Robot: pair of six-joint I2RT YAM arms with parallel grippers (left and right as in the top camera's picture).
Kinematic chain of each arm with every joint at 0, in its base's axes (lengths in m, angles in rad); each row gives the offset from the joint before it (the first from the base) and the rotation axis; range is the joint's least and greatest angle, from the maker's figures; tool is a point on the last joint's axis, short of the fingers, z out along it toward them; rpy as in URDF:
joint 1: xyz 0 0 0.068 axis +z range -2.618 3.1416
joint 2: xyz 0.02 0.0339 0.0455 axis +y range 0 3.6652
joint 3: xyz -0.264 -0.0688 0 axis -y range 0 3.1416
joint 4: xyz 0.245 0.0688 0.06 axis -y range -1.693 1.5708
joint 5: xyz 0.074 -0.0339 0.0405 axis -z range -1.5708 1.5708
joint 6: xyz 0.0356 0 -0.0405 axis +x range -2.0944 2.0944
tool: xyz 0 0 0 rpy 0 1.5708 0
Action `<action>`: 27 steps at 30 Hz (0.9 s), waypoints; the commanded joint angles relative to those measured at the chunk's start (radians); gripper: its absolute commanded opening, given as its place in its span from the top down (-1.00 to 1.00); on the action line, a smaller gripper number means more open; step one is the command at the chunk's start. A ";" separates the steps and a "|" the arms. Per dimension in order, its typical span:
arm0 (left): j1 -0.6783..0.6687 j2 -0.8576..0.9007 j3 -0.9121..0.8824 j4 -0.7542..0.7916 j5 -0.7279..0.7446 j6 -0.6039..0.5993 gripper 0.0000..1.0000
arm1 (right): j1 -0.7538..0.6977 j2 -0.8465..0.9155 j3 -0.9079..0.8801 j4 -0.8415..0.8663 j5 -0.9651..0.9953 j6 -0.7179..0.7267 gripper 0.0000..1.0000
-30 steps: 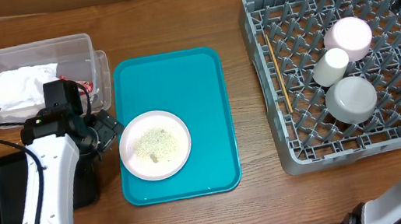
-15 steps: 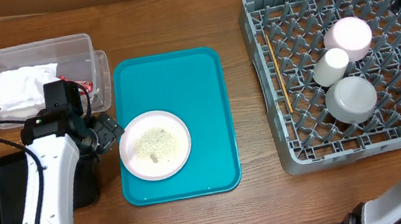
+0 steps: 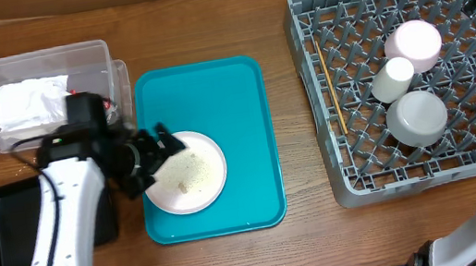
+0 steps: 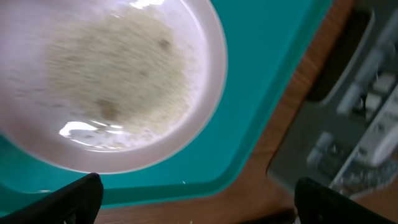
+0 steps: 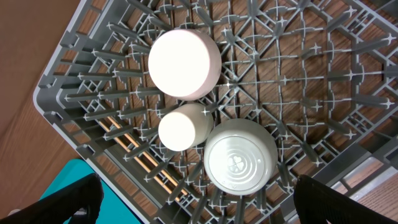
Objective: Sort waste into correct bins and load items into the dishwasher
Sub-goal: 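Reach the left gripper to the rice plate and grasp its rim, then lift the rice plate and carry it left over the black tray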
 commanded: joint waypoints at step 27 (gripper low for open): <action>-0.764 0.118 0.000 0.158 -0.872 -0.116 -0.53 | -0.006 -0.004 0.003 0.005 -0.006 0.005 -1.00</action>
